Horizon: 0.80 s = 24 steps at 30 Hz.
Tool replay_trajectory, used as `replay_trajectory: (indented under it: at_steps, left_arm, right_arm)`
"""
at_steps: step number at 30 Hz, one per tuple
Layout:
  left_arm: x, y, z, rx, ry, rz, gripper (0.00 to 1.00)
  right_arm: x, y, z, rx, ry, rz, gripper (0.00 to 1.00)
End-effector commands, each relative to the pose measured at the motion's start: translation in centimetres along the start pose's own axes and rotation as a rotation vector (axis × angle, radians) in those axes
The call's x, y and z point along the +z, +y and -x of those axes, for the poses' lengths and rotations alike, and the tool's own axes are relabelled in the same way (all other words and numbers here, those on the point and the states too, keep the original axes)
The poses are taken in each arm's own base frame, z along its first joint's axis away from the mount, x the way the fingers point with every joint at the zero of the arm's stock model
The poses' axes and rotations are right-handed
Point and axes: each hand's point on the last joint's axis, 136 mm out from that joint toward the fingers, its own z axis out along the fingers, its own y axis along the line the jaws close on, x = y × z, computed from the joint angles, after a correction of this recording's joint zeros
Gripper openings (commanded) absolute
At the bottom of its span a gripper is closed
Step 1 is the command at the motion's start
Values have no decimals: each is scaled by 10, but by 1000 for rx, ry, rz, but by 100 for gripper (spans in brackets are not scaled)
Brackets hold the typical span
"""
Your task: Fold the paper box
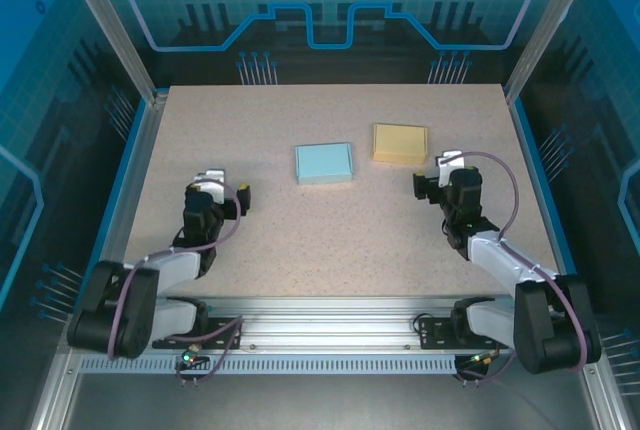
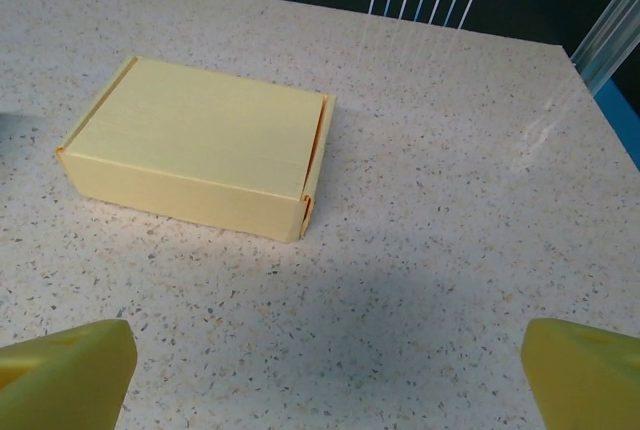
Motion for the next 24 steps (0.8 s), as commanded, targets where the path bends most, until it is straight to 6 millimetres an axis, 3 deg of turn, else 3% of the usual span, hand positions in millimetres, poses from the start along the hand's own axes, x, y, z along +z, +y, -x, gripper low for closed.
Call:
replay_trajectory:
  at_steps: [1, 5, 11, 24]
  left_arm:
    - [9, -10, 29, -13, -140, -63, 99]
    - [26, -14, 15, 1, -109, -69, 99]
    - [48, 1, 9, -78, 1, -63, 99]
    - [49, 4, 8, -120, 12, -94, 99]
  right_arm:
    - [-3, -8, 13, 12, -70, -16, 100]
    - [-3, -8, 10, 19, -66, -14, 100]
    - [0, -5, 10, 34, -66, 7, 100]
    - [25, 15, -2, 23, -67, 93, 100]
